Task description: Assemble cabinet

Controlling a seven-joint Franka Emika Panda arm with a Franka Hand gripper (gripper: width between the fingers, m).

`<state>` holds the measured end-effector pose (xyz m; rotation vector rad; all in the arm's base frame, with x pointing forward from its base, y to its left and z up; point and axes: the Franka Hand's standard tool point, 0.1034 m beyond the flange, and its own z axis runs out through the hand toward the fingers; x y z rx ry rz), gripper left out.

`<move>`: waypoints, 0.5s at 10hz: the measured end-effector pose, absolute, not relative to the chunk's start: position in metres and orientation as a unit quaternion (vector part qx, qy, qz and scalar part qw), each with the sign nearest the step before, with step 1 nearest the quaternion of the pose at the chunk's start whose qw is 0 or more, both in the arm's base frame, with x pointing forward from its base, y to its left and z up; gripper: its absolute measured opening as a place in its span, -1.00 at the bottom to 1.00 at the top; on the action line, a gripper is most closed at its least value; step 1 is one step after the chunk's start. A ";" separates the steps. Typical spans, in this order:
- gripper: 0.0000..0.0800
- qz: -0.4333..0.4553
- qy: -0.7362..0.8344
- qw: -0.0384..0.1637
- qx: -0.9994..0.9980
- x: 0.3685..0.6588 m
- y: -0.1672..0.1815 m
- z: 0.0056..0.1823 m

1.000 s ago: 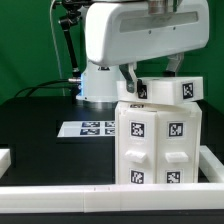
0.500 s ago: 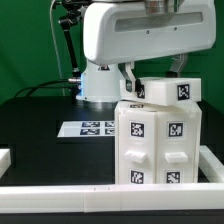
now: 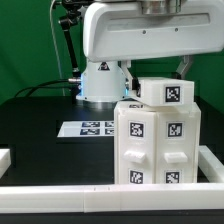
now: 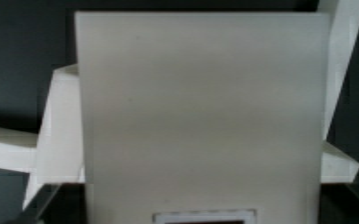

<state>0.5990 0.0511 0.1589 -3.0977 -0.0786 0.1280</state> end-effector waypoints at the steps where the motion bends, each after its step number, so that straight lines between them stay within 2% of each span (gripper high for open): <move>1: 0.40 0.042 0.021 0.022 -0.999 0.599 0.052 0.159; 5: 0.40 0.045 0.190 0.020 -0.981 0.599 0.056 0.159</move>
Offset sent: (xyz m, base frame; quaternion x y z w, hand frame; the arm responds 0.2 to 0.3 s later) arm -0.0031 -0.0006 -0.0008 -0.0048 0.0042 0.2395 0.9709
